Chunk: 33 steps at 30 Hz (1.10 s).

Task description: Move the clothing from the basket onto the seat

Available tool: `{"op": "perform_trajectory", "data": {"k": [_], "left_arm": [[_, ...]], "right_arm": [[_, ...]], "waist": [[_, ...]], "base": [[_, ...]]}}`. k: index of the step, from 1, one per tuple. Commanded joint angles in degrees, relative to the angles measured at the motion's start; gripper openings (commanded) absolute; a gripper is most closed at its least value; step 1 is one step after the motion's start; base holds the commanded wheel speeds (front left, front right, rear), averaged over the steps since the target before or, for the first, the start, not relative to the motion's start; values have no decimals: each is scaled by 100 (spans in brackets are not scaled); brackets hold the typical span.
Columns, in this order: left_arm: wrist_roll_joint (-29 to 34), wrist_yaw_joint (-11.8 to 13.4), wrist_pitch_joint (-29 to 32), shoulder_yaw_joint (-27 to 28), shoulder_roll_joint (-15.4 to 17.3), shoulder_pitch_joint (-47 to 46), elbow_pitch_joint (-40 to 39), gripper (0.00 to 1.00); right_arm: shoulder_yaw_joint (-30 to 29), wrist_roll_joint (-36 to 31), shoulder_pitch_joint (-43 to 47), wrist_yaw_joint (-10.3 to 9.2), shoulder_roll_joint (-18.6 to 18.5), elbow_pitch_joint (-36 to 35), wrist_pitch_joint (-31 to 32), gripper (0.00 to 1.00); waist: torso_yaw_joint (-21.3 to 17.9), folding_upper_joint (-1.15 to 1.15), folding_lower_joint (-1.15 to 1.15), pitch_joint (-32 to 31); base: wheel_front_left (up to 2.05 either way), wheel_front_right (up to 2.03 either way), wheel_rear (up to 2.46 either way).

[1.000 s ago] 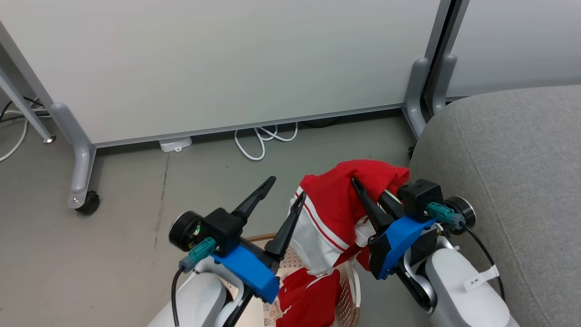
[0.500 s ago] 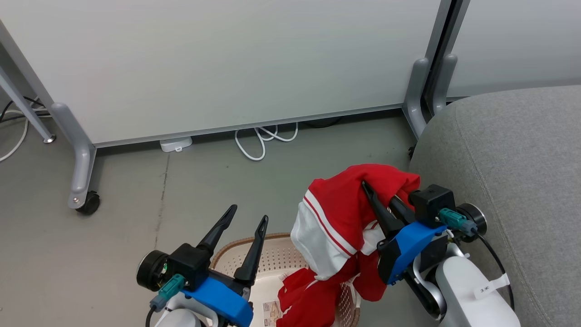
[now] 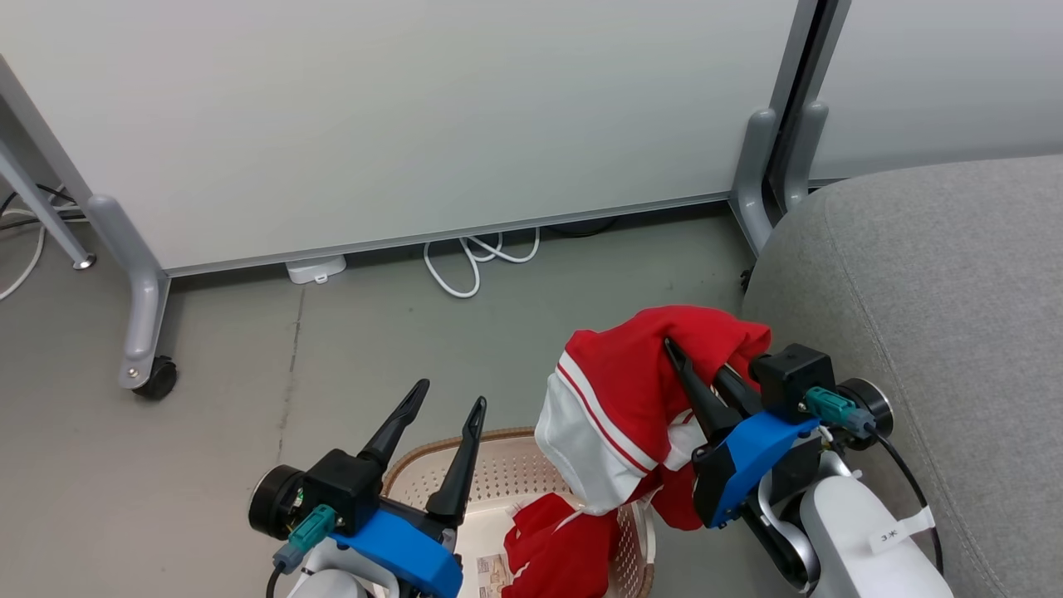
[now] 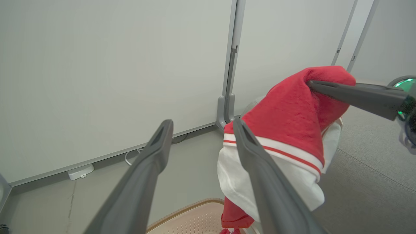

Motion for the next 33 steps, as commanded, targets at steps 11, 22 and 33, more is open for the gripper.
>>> {"op": "perform_trajectory", "data": {"k": [11, 22, 33], "left_arm": [[116, -43, -18, 283, -80, -23, 234, 100], [184, -30, -18, 355, -22, -152, 288, 100], [188, -30, -17, 261, 4, -263, 275, 100]], "right_arm": [[-54, -27, 11, 3, -27, -137, 60, 0], [-137, -50, 43, 3, 17, -191, 25, 0], [-314, -43, 192, 3, 21, -209, -27, 0]], "waist": [[-405, 0, 0, 75], [-1404, 0, 0, 241], [-2287, 0, 0, 336]], "base": [[0, 0, 0], [0, 0, 0], [0, 0, 0]]}}
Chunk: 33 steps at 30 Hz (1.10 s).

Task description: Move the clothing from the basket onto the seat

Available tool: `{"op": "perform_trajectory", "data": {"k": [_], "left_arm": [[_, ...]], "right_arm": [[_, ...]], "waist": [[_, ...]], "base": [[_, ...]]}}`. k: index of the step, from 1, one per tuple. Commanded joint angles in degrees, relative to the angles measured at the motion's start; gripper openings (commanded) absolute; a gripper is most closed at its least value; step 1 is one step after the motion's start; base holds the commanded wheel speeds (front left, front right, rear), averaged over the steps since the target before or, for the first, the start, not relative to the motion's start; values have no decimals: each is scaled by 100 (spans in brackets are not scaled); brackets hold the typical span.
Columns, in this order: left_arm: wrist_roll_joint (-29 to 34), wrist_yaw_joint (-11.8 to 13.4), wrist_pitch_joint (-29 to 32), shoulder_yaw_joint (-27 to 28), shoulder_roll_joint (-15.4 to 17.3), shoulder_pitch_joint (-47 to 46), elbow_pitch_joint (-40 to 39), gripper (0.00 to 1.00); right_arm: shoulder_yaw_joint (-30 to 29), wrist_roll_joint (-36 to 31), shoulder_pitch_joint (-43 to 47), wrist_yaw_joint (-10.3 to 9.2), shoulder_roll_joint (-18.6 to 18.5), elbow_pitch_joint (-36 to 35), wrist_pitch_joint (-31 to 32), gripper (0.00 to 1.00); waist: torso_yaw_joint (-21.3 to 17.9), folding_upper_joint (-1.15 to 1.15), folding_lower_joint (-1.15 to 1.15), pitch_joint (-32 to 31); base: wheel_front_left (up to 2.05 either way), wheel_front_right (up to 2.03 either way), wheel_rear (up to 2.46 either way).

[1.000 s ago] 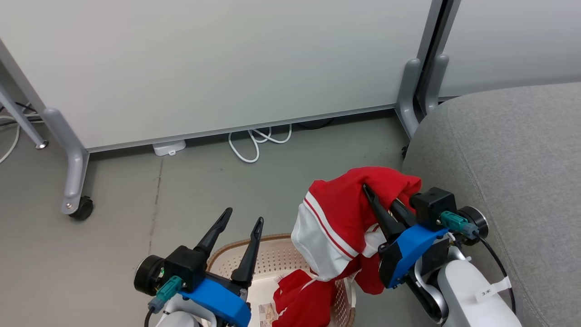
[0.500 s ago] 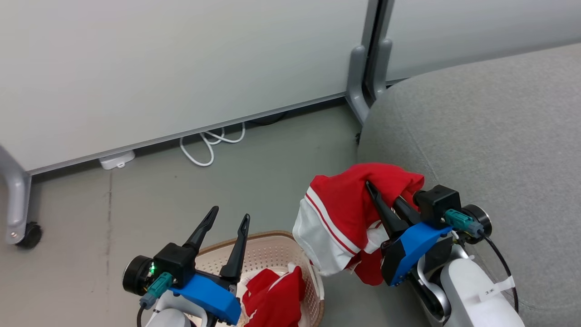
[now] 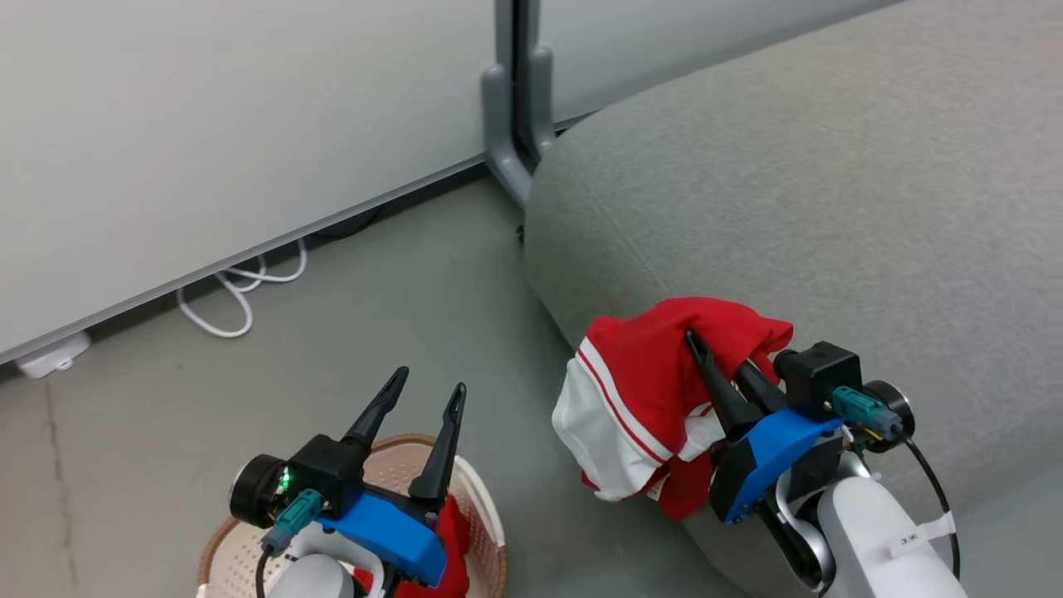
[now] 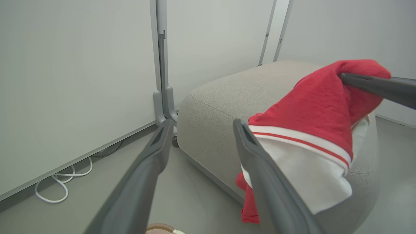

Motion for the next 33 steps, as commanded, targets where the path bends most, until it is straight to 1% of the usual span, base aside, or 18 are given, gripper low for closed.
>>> {"op": "perform_trajectory", "data": {"k": [1, 8, 12, 18, 26, 28, 30, 33], "left_arm": [[38, -14, -16, 17, 46, -93, -8, 100], [55, -14, -17, -1, 86, -107, -9, 100], [40, -14, -16, -23, 84, -109, 0, 100], [4, -14, -17, -82, 86, -77, 32, 100], [-7, -14, -16, -154, 139, -109, 4, 100], [6, -14, -17, -155, 166, -149, -20, 100], [16, -14, -16, -148, 203, -171, -45, 100], [42, -14, -16, -184, 261, -252, -90, 100]], "right_arm": [[-16, -22, 85, 3, 13, -37, -26, 0], [-20, -4, 105, 3, 43, -38, -46, 0], [6, -1, 148, 3, 55, -47, -55, 0], [12, 7, 186, 3, 62, -16, -32, 0], [-155, 46, 81, 3, 29, -58, 4, 0], [-224, 29, -78, 3, -43, -100, 32, 0], [-169, 31, -305, 3, -174, -98, 108, 0], [-180, 22, -804, 2, -577, -110, 296, 0]], "waist": [[-241, 0, 0, 34], [-606, 0, 0, 41], [-710, 0, 0, 41], [-738, 0, 0, 26], [-628, 0, 0, 109], [-601, 0, 0, 186], [-586, 0, 0, 266], [-531, 0, 0, 419]], "base": [[0, 0, 0], [0, 0, 0], [0, 0, 0], [0, 0, 0], [0, 0, 0], [0, 0, 0], [0, 0, 0], [0, 0, 0]]}}
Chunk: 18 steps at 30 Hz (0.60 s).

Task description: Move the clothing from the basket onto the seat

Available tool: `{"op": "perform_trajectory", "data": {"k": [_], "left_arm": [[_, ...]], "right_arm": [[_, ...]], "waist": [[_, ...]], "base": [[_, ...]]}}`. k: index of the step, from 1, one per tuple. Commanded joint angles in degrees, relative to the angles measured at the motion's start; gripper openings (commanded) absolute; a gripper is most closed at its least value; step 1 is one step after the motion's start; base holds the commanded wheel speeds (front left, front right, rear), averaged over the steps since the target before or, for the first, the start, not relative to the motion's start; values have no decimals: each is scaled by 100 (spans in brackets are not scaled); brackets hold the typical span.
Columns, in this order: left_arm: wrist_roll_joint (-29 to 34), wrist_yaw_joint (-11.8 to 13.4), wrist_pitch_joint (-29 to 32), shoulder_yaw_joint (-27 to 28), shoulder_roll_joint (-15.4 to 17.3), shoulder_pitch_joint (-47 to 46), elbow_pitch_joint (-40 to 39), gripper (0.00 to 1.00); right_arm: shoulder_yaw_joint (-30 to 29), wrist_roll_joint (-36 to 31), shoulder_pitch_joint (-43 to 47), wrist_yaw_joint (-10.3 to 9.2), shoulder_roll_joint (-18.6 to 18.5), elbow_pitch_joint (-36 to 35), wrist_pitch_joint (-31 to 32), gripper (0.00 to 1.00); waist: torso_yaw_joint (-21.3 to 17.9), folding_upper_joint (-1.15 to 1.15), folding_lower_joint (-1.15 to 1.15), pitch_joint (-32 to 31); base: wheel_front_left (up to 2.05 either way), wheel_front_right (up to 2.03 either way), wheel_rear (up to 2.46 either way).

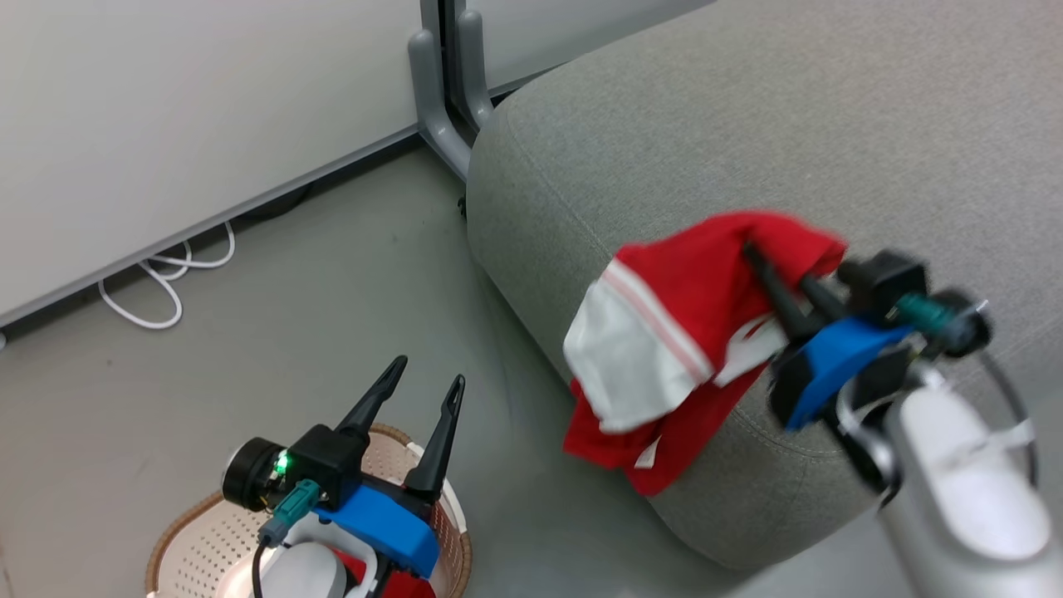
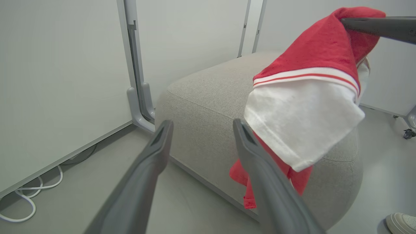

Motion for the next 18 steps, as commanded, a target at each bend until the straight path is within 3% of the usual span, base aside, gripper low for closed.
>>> {"op": "perform_trajectory", "data": {"k": [1, 4, 10, 18], "left_arm": [[48, -14, -16, -17, 64, -161, -50, 100], [58, -14, -16, -52, 124, -272, -103, 100], [119, -14, -16, -151, 276, -620, -280, 100], [204, -14, -17, -251, 494, -1158, -525, 100]], "right_arm": [[-47, 32, -377, 1, -272, -34, 88, 0], [-230, 147, -913, 1, -693, -34, 230, 0], [-1131, 402, -1710, 1, -1334, -10, 368, 0], [-2352, 441, -2286, 1, -1910, 89, 321, 0]], "waist": [[77, 0, 0, 148], [186, 0, 0, 335], [521, 0, 0, 857], [985, 0, 0, 1612]], "base": [[0, 0, 0], [0, 0, 0], [0, 0, 0], [0, 0, 0]]}}
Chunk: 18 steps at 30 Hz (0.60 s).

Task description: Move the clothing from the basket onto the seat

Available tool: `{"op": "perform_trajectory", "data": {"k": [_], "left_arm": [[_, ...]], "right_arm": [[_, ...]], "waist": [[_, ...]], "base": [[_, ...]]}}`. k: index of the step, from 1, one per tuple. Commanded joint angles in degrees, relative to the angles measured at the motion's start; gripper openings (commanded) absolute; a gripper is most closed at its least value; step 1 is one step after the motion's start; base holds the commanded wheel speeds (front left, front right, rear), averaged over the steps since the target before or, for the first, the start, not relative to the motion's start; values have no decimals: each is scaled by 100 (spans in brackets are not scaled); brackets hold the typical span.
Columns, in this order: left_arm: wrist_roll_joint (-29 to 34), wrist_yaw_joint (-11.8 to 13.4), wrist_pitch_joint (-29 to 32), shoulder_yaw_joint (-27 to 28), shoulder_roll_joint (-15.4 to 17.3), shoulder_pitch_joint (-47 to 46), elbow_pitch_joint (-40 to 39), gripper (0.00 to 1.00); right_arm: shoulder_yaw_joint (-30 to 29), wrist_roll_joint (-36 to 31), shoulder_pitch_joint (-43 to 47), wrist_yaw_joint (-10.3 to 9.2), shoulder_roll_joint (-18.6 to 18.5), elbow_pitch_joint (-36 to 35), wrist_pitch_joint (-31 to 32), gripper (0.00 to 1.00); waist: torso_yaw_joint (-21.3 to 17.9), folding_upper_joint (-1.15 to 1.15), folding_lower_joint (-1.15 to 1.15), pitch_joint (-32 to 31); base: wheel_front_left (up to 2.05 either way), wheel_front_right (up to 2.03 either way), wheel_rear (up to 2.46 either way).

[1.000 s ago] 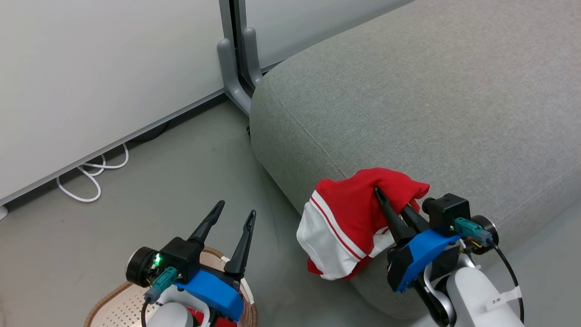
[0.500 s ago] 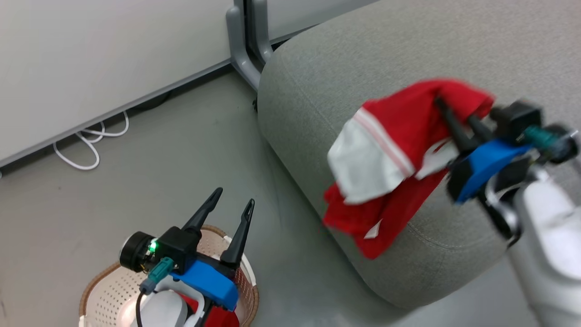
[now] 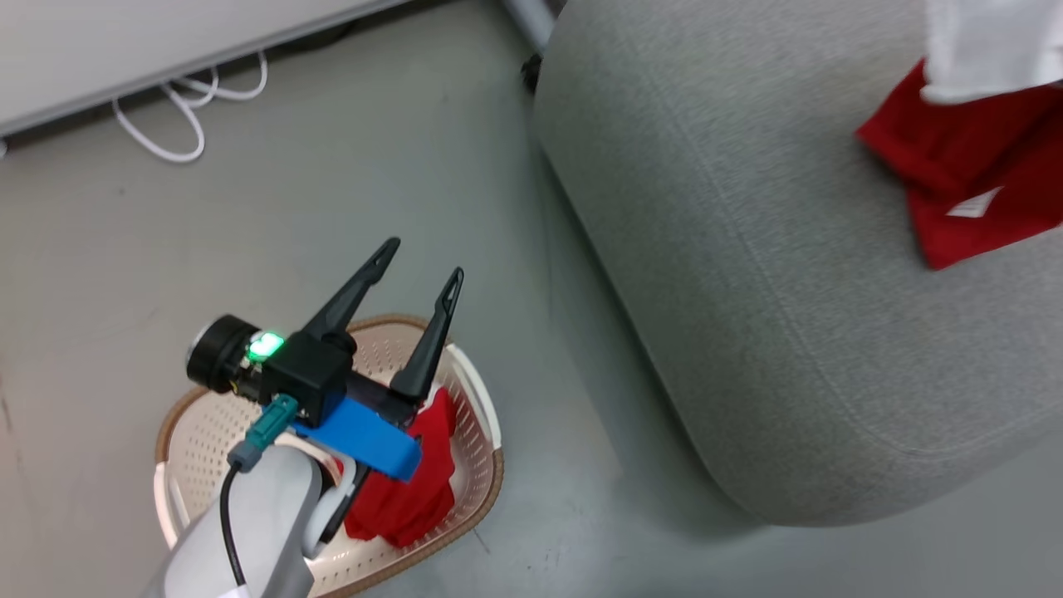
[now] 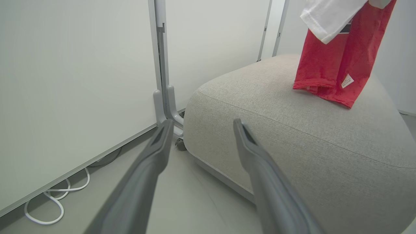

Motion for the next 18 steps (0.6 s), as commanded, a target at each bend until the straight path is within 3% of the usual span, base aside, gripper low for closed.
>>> {"op": "perform_trajectory", "data": {"k": [1, 7, 18], "left_arm": [[42, -14, -16, -4, 74, -208, -81, 100], [112, -14, -17, -159, 251, -502, -241, 100], [133, -14, -16, -266, 297, -505, -451, 100]], "right_arm": [[-285, -37, -158, 1, -117, 26, -84, 0], [-975, -148, 30, 1, -73, 564, -355, 0], [-1324, -579, 474, 0, 262, 2059, -965, 0]], "waist": [[348, 0, -1, 449], [650, 0, -1, 922], [949, 0, -1, 1111]], "base": [[0, 0, 0], [0, 0, 0], [0, 0, 0]]}}
